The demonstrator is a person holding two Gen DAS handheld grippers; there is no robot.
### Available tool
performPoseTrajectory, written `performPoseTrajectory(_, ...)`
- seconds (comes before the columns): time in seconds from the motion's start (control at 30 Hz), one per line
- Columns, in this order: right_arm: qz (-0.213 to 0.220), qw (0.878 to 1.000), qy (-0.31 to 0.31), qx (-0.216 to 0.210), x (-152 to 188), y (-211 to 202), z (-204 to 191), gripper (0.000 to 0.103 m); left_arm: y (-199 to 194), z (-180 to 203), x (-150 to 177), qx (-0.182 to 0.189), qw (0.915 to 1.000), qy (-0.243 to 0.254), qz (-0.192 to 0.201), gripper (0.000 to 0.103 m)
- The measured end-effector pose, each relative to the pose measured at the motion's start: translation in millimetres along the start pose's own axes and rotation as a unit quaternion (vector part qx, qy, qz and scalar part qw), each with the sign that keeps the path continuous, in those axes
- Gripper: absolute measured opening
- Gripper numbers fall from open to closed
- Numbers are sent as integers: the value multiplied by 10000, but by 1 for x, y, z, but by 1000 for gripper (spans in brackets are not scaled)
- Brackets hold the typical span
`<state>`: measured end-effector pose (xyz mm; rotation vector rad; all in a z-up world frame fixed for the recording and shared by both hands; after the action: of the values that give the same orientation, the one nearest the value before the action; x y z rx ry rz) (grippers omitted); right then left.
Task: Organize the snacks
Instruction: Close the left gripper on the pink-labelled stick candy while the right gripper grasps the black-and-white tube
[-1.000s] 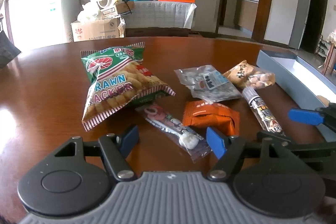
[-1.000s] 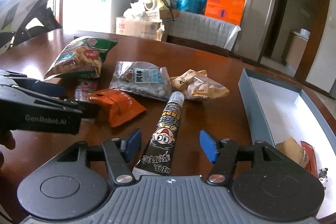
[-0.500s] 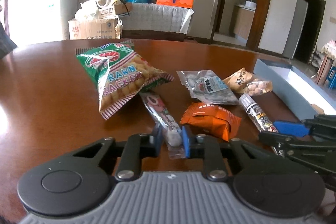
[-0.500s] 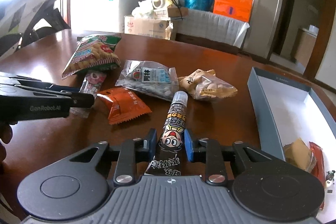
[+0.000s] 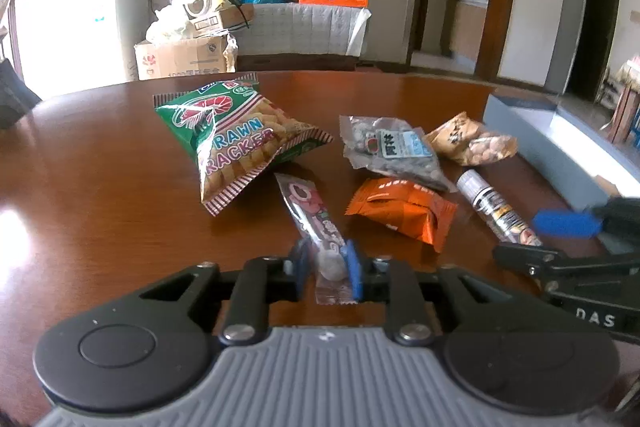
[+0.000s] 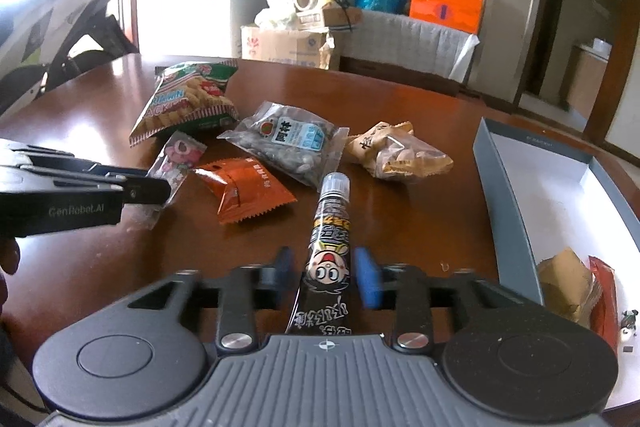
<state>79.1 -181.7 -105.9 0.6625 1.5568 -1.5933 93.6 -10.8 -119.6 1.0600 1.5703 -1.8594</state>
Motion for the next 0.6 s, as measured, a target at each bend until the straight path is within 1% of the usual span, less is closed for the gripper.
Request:
performPoseTrajectory(0.03, 48, 10000, -38, 39, -2, 1, 0, 60, 1, 1, 0, -62, 10000, 70, -21, 38)
performPoseTrajectory(0.07, 64, 9999, -45, 68, -3, 1, 0, 60, 3, 2, 1, -115, 9999, 105, -24, 52)
performPoseTrajectory(0.1, 50, 10000, -19, 68, -5, 4, 1, 60, 5, 2, 1, -142, 9998, 109, -17, 56)
performPoseTrajectory(0.27, -69, 9999, 57, 62, -4, 15, 3, 58, 16, -2, -5, -108, 9999, 63, -4, 56)
performPoseTrajectory(0.3, -80, 9999, 75, 20, -4, 15, 3, 55, 18, -2, -6, -96, 9999, 81, 17, 56)
performPoseTrajectory(0.33, -97, 9999, 94, -86, -5, 15, 2, 42, 19, -3, -6, -83, 9999, 95, 33, 56)
performPoseTrajectory(0.37, -105, 9998, 93, -140, -5, 14, 1, 37, 18, -2, -6, -47, 9999, 90, 46, 48)
performPoseTrajectory(0.4, -112, 9999, 48, -105, -5, 13, 1, 28, 18, -2, -6, 20, 9999, 105, 73, 31)
performPoseTrajectory(0.43, -118, 9999, -2, -104, -4, 12, 0, 26, 17, -2, -6, 106, 9999, 104, 83, 25)
performPoseTrajectory(0.5, -126, 9998, 5, -134, -4, 10, -1, 26, 16, -5, -6, 222, 9997, -28, 62, 17)
performPoseTrajectory(0.6, -134, 9998, -4, -164, -3, 7, -2, 26, 13, -10, -5, 292, 9993, -207, 49, 13)
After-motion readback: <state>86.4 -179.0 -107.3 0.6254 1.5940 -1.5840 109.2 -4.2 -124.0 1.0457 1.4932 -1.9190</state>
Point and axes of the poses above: each gripper's, at about its wrist camera, not at the fingertips, and y roughly the way its jaws point, z to its right, x to its underside, the point moved 6 cm from there along y, roughly the way its jaws point, and after that the axes turned 1 degree about -x, right-handed, at the moved point
